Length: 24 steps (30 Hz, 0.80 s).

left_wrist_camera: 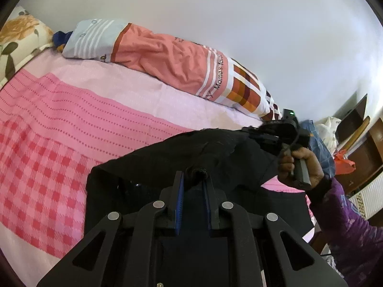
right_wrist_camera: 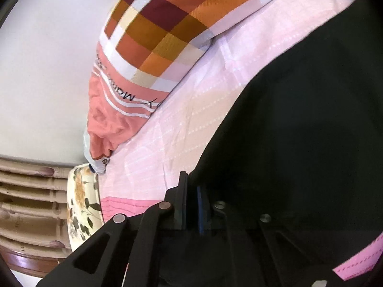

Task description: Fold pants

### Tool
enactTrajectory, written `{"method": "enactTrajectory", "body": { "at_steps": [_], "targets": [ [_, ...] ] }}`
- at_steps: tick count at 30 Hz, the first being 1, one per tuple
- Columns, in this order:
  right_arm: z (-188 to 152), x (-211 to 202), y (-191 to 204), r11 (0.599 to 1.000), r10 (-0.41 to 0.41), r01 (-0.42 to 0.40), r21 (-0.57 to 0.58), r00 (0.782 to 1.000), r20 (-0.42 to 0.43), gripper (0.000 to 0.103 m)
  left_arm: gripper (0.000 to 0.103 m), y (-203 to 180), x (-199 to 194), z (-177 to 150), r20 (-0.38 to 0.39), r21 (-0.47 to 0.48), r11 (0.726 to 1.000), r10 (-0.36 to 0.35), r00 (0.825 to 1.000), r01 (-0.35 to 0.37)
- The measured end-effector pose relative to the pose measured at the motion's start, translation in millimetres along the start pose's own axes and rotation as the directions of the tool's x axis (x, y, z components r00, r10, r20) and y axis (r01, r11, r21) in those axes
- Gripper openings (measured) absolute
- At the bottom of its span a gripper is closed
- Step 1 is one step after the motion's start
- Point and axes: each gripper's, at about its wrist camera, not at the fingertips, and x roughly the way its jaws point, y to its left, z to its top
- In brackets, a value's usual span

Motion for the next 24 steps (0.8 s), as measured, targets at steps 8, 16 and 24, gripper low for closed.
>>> {"method": "enactTrajectory", "body": {
  "at_steps": [8,16,24],
  "targets": [
    [-105.4,-81.3,-14.6,0.994,0.056,-0.048,-0.100,0.995,0.085,0.006,0.015,17.1,-30.4,-11.5,-0.012,-0.044,0.997,0.060,0.998,-0.061],
    [-218.5,-96.1,-53.4,0.998,0.049,-0.047,-0.038,0.998,0.033,0.006,0.015,24.8,-50.9,-61.8,-0.080,-0.042,0.986,0.158,0.984,-0.162],
    [-254.2,-89.9,-80.8,0.999,0.038,-0.038,0.021,0.999,-0.026,0.006,0.015,13.9,-54.9,-99.0,-0.111,0.007,0.980,0.201,0.973,-0.201]
  ]
}}
